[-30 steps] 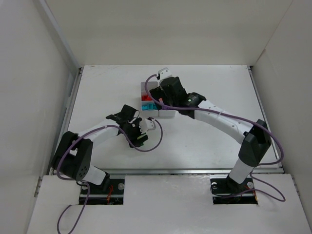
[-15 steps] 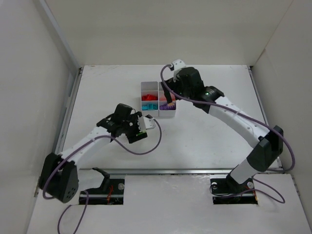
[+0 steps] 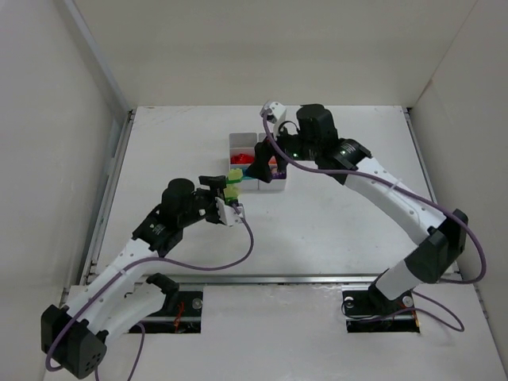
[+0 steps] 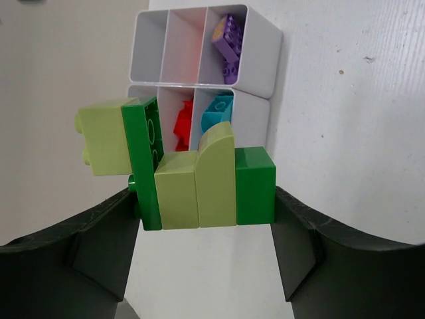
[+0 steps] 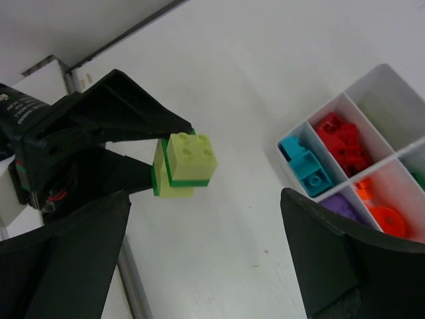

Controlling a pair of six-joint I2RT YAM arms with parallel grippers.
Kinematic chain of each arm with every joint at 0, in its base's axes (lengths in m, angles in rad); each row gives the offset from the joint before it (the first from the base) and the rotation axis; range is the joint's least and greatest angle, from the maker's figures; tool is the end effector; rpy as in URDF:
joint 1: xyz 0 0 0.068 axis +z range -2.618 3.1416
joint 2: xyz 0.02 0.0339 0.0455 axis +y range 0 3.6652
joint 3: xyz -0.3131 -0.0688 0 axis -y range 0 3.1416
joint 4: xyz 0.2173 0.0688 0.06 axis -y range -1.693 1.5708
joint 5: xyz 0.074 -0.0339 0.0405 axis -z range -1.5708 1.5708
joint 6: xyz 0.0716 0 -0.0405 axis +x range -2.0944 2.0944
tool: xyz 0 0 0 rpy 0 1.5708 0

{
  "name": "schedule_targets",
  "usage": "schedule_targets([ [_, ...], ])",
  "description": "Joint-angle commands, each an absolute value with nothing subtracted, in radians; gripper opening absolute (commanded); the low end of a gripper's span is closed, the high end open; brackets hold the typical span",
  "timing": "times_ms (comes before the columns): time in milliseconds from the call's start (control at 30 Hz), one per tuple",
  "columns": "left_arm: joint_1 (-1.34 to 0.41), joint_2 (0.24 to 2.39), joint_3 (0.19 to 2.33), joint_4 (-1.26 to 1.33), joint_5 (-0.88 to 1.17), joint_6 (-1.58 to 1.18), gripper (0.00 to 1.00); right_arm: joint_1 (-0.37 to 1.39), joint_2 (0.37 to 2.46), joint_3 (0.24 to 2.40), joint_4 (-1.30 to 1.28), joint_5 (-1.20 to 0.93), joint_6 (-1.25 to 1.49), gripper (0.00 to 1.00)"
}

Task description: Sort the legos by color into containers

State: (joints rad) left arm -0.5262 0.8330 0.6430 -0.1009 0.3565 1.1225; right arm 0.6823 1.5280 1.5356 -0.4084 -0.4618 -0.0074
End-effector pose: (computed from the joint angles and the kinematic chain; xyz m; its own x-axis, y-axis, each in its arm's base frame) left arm 0.1338 -0.1066 0.3226 0.5772 0.6414 -0.5054 0.5528 0.1486 0.8199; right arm 0.2520 0.2458 0.4341 -0.2963 -0.2492 -0.9220 -0.8851 0.4343 0.1670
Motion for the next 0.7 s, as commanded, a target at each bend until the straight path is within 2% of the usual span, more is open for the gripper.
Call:
schedule_targets([
  [0,-0.546,0.781,0.626,0.004,0.387,1.195,0.02,0.686,1.603,1.606,-0.336,-0.639,0.063,1.0],
  [33,-0.546,0.781,0.626,0.015,0.387,1.21,0.02,0.686,1.62,1.618,-0.336,-0.65,0.08,1.0],
  [133,-0.557,0.753,0.601,0.054,0.377,1.238,0.02,0.686,1.66,1.641,-0.327,-0.666,0.13,0.91],
  [400,-0.566,0.752,0.592,0.066,0.368,1.266,0.02,0.686,1.609,1.56,-0.204,-0.6,0.235,0.88],
  [667,-0.575,0.761,0.601,0.087,0.339,1.221,0.02,0.686,1.654,1.56,-0.219,-0.637,0.235,0.78],
])
